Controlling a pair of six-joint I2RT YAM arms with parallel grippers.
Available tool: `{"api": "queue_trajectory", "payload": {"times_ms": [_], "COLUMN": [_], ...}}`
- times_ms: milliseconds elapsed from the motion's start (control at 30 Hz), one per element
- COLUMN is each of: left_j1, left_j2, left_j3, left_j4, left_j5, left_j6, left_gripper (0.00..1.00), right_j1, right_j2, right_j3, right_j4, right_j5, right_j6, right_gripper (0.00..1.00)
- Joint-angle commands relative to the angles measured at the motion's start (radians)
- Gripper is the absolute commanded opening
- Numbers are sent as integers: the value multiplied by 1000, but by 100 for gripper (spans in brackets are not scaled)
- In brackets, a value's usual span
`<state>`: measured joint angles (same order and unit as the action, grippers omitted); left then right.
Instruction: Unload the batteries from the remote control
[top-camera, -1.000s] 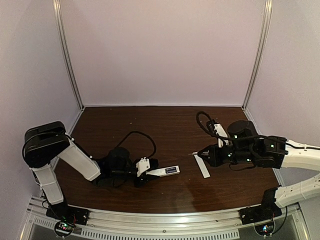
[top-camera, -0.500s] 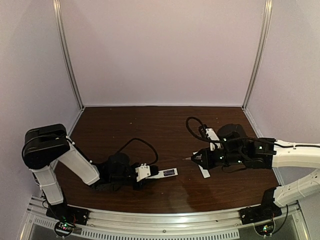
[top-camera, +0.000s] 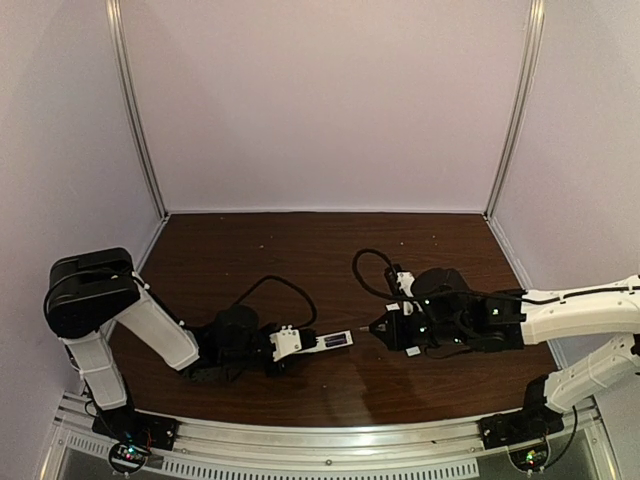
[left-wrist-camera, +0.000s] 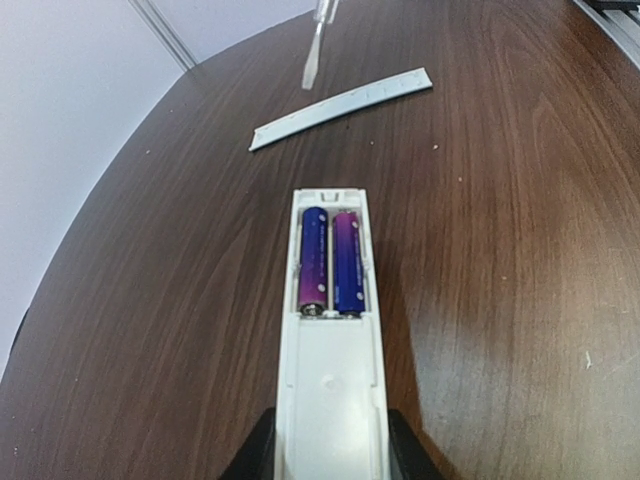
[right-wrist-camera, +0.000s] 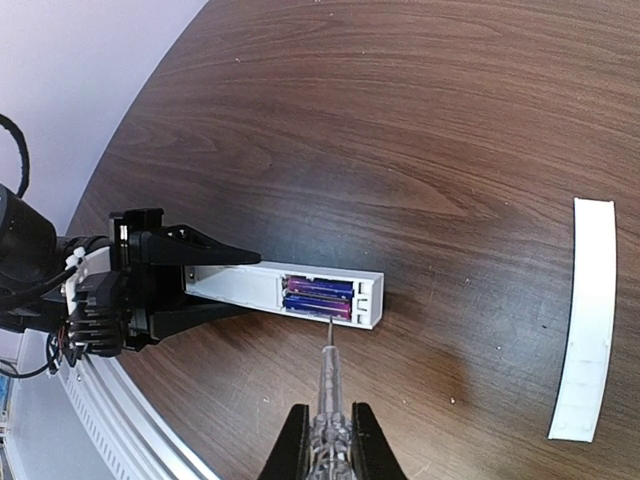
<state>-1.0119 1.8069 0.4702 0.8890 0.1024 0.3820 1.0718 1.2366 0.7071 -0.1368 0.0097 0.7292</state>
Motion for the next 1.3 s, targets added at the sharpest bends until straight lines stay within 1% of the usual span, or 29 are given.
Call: {"api": "queue_trajectory", "payload": {"times_ms": [0,300,667,1000,1067,1267], "left_j1": [-12,-28,-39,-46,-46,-47], "left_j2": [6,23,28,38,41,43], "left_j3": [9,27,34,52,56,56], "left_j4": [54,34,22,0,-6,-1], "left_j5": [-20,-58,-81,-86,-116,-110], "left_j6": [20,36,46,48,49,48], "left_gripper": [0,0,0,0,0,0], "right_j1": [12,13,15,16,16,17], "right_j2": [52,135,158,202,208,226], "right_j3": [-9,22,18,33,36,42], "right_j4": [81,97,109,120,123,117], "right_j5": [59,52,50,68,70,93], "right_j6": [32,29,-3,-20,-23,-27], "right_gripper": [0,0,0,0,0,0]}}
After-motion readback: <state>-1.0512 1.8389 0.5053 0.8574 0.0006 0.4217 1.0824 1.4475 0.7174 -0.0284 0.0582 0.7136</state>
